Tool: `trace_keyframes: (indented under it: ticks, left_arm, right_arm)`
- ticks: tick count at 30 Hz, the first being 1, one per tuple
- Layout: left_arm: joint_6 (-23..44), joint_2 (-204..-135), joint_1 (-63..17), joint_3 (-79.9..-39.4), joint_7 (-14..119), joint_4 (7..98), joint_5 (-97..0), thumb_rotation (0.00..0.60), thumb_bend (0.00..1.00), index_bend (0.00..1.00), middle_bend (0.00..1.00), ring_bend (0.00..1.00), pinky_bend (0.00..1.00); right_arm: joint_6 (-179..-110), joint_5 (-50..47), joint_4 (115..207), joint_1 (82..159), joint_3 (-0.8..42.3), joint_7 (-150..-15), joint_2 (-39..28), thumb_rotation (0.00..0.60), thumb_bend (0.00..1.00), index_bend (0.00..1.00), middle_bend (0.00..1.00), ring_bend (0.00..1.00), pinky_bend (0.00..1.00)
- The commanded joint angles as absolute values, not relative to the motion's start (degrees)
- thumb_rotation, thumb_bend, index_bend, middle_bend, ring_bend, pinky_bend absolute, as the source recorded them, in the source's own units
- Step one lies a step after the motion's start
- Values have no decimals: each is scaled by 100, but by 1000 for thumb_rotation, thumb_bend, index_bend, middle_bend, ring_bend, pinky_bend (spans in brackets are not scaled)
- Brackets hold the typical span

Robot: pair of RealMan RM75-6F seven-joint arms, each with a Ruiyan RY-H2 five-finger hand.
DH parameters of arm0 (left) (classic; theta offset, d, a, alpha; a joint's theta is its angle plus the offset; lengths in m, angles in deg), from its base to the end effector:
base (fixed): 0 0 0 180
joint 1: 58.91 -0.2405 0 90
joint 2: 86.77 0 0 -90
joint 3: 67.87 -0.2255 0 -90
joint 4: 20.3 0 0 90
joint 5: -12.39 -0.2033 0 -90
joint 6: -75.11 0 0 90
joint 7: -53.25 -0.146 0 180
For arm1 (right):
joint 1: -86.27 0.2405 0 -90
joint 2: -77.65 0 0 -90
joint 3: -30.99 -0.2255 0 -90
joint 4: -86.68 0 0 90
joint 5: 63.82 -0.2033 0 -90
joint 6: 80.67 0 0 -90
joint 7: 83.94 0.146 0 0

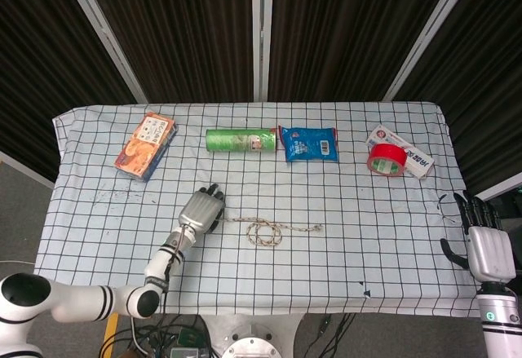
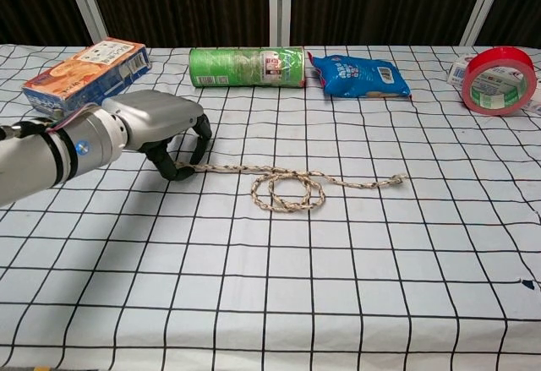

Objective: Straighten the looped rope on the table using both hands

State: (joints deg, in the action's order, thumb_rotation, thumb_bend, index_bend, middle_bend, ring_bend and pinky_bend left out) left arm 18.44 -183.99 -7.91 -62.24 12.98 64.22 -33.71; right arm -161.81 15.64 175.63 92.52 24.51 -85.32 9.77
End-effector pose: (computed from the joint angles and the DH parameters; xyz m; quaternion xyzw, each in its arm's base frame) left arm -0.1005 0.3058 -0.0639 -0.7985 -0.3395 -0.2683 0.4185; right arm -0.2954 -0.1997 0.1444 0.5647 -0.4063 0.3733 0.6137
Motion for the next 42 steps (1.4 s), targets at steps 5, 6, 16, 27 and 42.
trace_keyframes:
  ticks: [5,6,16,27,42]
  left_arm:
    - [1728,-18362,-849,-6141,1450,6485,-3526,600,388,589,297,100,255]
    - [1719,-18362,-855,-6137,1462,6485,-3542,600,387,589,297,100,255]
    - [1724,-18356,-899,-6124,1513,6442,-3596,600,388,592,297,100,255]
    - [1719,-18343,-959,-6129,1513,6326,-3586,600,389,599,297,100,253]
    - [1766,-18349,-988,-6096,1547,6264,-3615,600,388,600,297,100,252]
  right_arm:
    - [-16046,1749,17775,9407,2498,-8858,1040,600,263,0,0,0,0]
    - [-15994,1794,17819,9453,2516,-8944,1034,600,262,0,0,0,0]
    - [-14914,1838,18015,10336,2466,-9951,300,600,262,36,0,0,0]
    - [-14190,1146,17427,11136,2085,-10442,-816,600,265,206,13,0,0]
    - [-13689,876,16716,11704,2079,-10116,-1566,600,276,301,29,0,0]
